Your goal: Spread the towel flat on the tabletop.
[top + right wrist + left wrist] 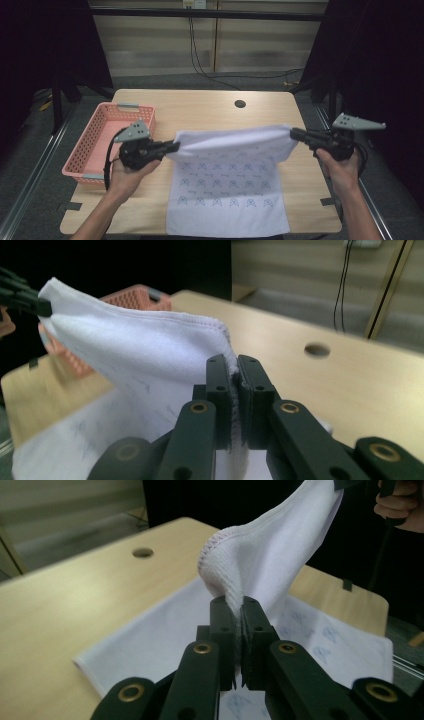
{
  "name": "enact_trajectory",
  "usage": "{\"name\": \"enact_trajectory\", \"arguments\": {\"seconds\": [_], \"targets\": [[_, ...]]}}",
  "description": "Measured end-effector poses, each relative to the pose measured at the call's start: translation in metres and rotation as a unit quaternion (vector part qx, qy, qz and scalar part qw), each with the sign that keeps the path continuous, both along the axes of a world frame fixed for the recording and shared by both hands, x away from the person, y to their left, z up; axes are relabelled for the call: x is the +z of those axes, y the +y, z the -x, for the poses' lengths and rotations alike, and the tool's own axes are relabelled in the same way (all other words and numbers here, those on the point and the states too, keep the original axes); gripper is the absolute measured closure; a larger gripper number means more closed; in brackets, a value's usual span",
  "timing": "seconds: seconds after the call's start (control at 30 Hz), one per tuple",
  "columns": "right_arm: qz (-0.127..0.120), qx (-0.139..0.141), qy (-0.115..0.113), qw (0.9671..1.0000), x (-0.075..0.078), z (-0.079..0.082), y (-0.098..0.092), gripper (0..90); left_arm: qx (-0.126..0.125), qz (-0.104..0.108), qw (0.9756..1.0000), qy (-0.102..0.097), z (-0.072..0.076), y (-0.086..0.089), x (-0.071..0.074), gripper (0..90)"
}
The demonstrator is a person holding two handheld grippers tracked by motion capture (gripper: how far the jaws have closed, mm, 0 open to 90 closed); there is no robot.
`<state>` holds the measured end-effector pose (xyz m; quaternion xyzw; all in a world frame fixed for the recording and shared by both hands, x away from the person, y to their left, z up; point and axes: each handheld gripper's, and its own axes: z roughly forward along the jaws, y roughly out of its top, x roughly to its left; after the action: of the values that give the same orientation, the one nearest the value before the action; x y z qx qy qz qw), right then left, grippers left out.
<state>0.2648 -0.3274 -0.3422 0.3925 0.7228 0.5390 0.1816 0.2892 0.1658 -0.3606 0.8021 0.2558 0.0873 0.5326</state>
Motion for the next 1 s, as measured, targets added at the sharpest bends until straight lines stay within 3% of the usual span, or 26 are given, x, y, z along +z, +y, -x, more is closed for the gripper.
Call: {"name": "enact_trajectory", "arguments": {"seconds": [0.03,0.1,0.27,0.4,0.5,0.67,0.73,0.87,0.93,1.0], "targets": [[0.005,0.002,0.009,0.9999,-0.01,0.005,0.001,85.4,-0.003,-0.004,1.0,0.001,0.003,0.001,-0.011,86.4],[0.013,0.006,0.036,0.9992,-0.034,0.015,0.001,85.3,-0.014,0.002,0.9995,0.027,0.007,0.003,-0.037,86.3],[-0.005,0.031,0.081,0.9962,-0.081,0.035,-0.002,84.9,-0.024,-0.014,0.997,0.072,0.016,0.004,-0.085,84.6],[0.007,0.055,0.108,0.9926,-0.107,0.053,0.0,84.1,-0.037,-0.031,0.9941,0.097,0.027,0.005,-0.106,82.5],[0.028,0.079,0.121,0.9891,-0.113,0.07,0.002,82.1,-0.055,-0.038,0.9922,0.105,0.04,0.009,-0.111,79.9],[0.034,0.115,0.132,0.9841,-0.116,0.098,-0.001,76.0,-0.077,-0.04,0.9894,0.116,0.06,0.017,-0.114,78.7],[0.035,0.13,0.137,0.9813,-0.117,0.105,-0.003,72.0,-0.098,-0.04,0.9873,0.119,0.067,0.021,-0.111,75.9],[0.034,0.13,0.139,0.9811,-0.116,0.115,-0.003,66.0,-0.092,-0.03,0.9894,0.108,0.075,0.031,-0.105,73.0],[0.04,0.122,0.136,0.9824,-0.117,0.111,-0.002,60.9,-0.075,-0.033,0.9909,0.107,0.069,0.028,-0.106,68.1],[0.042,0.113,0.137,0.9832,-0.117,0.103,0.002,57.7,-0.073,-0.03,0.9916,0.103,0.061,0.021,-0.106,63.9]]}}
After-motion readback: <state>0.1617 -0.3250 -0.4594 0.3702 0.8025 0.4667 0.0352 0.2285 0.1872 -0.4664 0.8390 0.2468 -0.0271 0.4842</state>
